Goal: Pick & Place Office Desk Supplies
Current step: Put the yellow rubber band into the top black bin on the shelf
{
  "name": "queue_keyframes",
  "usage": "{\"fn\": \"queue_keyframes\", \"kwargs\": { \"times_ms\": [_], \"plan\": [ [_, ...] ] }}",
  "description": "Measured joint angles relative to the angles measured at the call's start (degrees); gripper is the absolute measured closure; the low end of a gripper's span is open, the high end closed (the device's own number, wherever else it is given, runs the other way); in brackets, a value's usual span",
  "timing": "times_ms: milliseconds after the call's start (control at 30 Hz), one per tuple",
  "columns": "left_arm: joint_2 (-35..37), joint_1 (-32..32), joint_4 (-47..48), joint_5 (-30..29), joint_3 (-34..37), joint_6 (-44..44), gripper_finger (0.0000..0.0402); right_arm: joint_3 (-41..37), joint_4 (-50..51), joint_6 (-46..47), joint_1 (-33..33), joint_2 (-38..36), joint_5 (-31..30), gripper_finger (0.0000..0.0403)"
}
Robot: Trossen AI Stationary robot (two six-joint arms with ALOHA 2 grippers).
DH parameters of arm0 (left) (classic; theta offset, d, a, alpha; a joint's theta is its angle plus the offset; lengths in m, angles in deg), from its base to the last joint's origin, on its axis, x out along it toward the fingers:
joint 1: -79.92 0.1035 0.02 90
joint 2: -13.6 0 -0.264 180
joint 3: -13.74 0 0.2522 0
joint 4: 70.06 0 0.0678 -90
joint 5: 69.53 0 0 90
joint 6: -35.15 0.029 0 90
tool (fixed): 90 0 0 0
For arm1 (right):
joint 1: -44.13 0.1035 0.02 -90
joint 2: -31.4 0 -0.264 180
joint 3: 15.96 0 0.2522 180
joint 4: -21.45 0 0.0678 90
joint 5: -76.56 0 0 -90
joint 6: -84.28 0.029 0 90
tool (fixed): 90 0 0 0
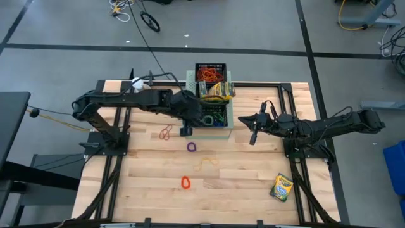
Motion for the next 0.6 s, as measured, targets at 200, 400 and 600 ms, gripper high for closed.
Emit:
{"fn": "queue_keyframes", "kwargs": {
  "times_ms": [200, 400, 600],
  "plan": [
    [7.6, -1.3, -3.2, 3.2, 7.3, -3.1, 0.0294, 0.0, 0.0, 1.5, 0.1, 0.0, 0.0, 0.0392],
    [19.1, -3.9, -23.4, 4.2, 28.2, -6.9, 0.0375, 0.0, -0.1, 2.1, 0.1, 0.0, 0.0, 0.0392],
    [27.5, -7.9, -40.9, -1.8, 45.7, -11.0, 0.0393, 0.0, -0.6, 4.9, 0.1, 0.4, 1.3, 0.0392]
  ]
}}
